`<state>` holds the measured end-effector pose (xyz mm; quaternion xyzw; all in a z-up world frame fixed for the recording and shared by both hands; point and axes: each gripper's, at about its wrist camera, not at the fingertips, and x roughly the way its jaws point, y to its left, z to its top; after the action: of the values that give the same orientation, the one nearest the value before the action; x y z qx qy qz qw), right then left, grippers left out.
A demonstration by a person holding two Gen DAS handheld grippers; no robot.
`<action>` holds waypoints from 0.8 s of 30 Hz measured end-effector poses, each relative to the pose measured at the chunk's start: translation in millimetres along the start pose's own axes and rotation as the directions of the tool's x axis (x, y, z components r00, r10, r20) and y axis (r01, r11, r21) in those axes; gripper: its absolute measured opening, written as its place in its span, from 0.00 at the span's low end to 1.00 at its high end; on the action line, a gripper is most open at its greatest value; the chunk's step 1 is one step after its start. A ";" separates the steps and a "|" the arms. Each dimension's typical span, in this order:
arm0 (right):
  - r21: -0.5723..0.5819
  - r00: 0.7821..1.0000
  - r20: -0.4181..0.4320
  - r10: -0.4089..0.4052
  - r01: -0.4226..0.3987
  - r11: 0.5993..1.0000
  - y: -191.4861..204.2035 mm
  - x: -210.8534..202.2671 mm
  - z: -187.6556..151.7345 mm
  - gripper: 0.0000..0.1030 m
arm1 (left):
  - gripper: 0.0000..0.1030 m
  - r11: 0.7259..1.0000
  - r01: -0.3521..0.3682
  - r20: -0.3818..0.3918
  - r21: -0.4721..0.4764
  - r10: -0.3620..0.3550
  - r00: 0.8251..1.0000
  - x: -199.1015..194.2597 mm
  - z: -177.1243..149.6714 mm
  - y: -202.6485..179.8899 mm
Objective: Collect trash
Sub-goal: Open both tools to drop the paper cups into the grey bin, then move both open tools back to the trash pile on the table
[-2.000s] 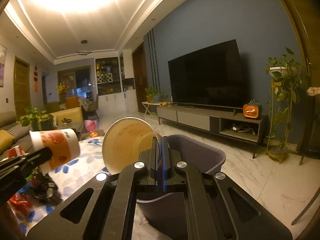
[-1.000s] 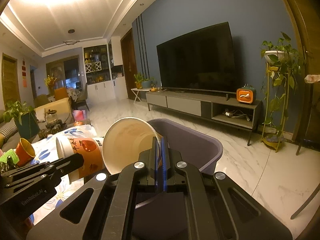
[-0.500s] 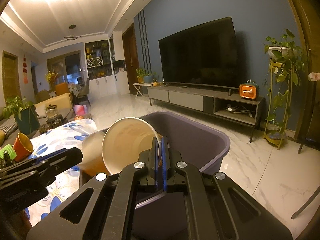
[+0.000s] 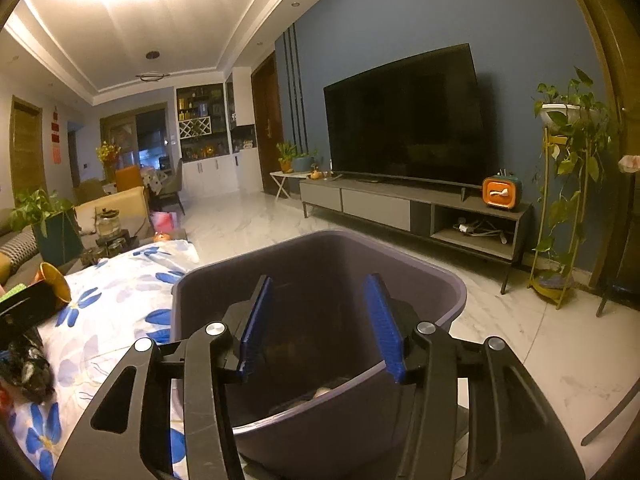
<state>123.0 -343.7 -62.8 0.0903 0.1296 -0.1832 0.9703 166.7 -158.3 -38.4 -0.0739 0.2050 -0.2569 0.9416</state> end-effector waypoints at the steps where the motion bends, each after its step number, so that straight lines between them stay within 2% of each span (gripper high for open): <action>1: -0.001 1.000 0.008 0.002 -0.002 1.000 1.6 -4.4 1.3 0.55 | 0.83 1.000 -0.015 0.009 -0.006 0.015 1.000 -6.5 0.4 2.6; 5: -0.011 0.999 0.040 0.026 -0.025 1.000 11.1 -23.6 6.3 0.60 | 0.85 0.996 -0.087 0.045 -0.021 0.088 0.995 -39.2 -0.3 14.0; 13: -0.018 0.992 0.077 0.095 -0.094 0.995 33.6 -69.8 10.5 0.66 | 0.85 0.980 -0.195 0.049 -0.023 0.196 0.979 -96.2 -9.9 38.9; 15: -0.021 0.988 0.075 0.133 -0.131 0.991 41.8 -81.9 10.1 0.67 | 0.85 0.975 -0.219 0.052 -0.021 0.220 0.974 -108.8 -15.3 44.1; 19: -0.045 0.977 0.077 0.200 -0.197 0.979 60.8 -101.8 6.5 0.68 | 0.85 0.956 -0.291 0.061 -0.023 0.292 0.954 -139.6 -25.5 58.2; 24: -0.093 0.954 0.051 0.295 -0.289 0.953 97.0 -117.4 -4.3 0.68 | 0.85 0.924 -0.371 0.057 -0.091 0.377 0.924 -174.8 -35.3 91.1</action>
<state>53.2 -214.9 -21.1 0.0613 0.0913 -0.0349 0.9933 56.0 8.4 -31.8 -0.0796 0.1905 -0.0613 0.9765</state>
